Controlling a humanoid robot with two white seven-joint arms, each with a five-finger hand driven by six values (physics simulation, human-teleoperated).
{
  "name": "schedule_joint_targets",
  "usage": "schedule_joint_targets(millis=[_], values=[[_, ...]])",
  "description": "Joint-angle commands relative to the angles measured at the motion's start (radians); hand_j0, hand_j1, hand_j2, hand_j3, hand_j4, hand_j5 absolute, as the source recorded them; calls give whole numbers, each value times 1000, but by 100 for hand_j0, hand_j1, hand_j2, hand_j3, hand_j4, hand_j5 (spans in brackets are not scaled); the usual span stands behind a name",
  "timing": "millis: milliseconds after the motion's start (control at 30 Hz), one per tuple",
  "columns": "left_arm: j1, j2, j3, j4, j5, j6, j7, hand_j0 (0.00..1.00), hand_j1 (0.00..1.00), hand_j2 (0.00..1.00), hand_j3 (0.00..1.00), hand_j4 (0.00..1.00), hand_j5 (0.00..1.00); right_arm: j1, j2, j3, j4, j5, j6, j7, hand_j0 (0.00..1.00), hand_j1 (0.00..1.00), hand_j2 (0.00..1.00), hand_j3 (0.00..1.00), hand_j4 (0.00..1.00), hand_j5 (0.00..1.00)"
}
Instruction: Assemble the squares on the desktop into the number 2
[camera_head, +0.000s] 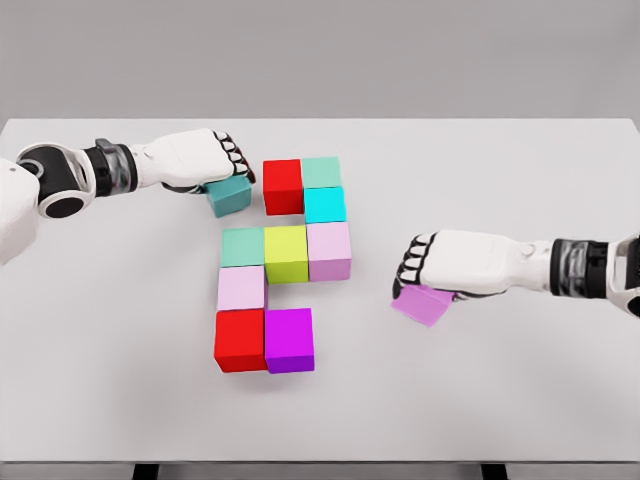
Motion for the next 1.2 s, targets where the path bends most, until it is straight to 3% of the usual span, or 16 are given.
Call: schedule_joint_targets(millis=[0, 400, 667, 733, 833, 967, 1033, 1167], values=[[2, 1, 1, 0, 6, 1, 3, 100, 100, 100, 100, 100, 100, 0, 11, 1, -1, -36, 3, -1, 55, 55, 55, 55, 55, 55], [-3, 7, 11, 17, 20, 1, 4, 100, 100, 100, 100, 100, 100, 23, 12, 1, -4, -77, 3, -1, 55, 55, 55, 55, 55, 55], [29, 172, 92, -3, 63, 1, 10, 100, 100, 100, 100, 100, 100, 49, 11, 2, -4, -125, 3, -1, 55, 55, 55, 55, 55, 55], [48, 205, 110, -1, 61, 1, 10, 87, 87, 87, 87, 87, 87, 52, 9, 2, -4, -125, 3, -1, 55, 55, 55, 55, 55, 55], [86, 241, 144, 0, 61, 1, 10, 84, 84, 84, 84, 84, 84, 54, 9, 4, -4, -125, 3, -1, 56, 56, 56, 56, 56, 56], [118, 241, 149, -4, 63, 1, 10, 84, 84, 84, 84, 84, 84, 54, 9, 5, -4, -123, 3, -1, 69, 69, 69, 69, 69, 69], [140, 238, 150, -1, 61, 1, 9, 85, 85, 85, 85, 85, 85, 54, 6, 5, -4, -123, 3, -1, 92, 92, 92, 92, 92, 92], [149, 229, 145, 0, 55, 1, 9, 85, 85, 85, 85, 85, 85, 52, 1, 5, -4, -123, 3, -1, 98, 98, 98, 98, 98, 98]])
